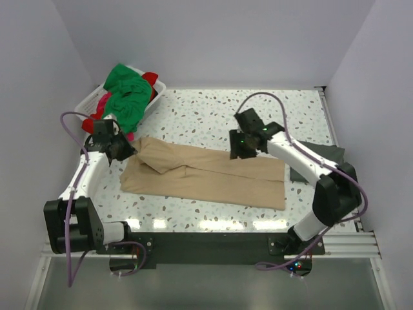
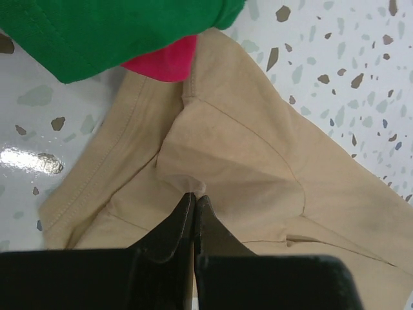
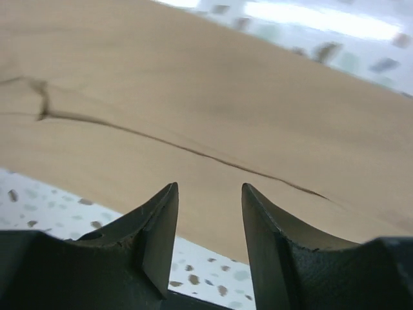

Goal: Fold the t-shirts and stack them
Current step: Fold the tshirt

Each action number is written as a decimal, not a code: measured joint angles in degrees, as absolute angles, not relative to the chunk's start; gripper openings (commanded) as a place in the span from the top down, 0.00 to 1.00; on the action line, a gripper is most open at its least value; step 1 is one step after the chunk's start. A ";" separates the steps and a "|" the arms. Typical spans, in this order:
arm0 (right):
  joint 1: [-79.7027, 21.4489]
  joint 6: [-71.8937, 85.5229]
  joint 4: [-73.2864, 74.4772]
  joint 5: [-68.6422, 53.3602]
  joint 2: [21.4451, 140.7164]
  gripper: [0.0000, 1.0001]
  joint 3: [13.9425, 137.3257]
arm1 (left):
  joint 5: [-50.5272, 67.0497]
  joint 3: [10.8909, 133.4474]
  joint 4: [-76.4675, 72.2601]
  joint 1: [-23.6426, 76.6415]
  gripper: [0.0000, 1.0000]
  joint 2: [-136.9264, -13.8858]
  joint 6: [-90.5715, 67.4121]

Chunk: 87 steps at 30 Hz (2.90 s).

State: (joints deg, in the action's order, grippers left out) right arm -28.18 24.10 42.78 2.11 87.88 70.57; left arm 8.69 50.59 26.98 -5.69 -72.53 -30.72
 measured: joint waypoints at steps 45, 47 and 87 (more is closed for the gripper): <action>-55.51 30.30 28.03 -0.97 135.59 0.97 110.67 | 14.79 49.67 16.82 -10.41 1.00 -86.08 -23.64; -55.51 29.74 28.03 -0.97 135.50 0.99 110.59 | 14.81 48.71 16.84 -10.41 1.00 -84.62 -24.16; -55.53 20.88 35.05 -5.87 118.43 0.85 90.35 | 12.53 34.15 34.87 -4.19 1.00 -57.76 -33.95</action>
State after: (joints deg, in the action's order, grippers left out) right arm -55.53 20.88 35.05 -5.87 118.43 90.35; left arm 12.53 34.15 34.87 -4.19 -57.76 -33.95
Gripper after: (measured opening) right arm 0.063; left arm 0.022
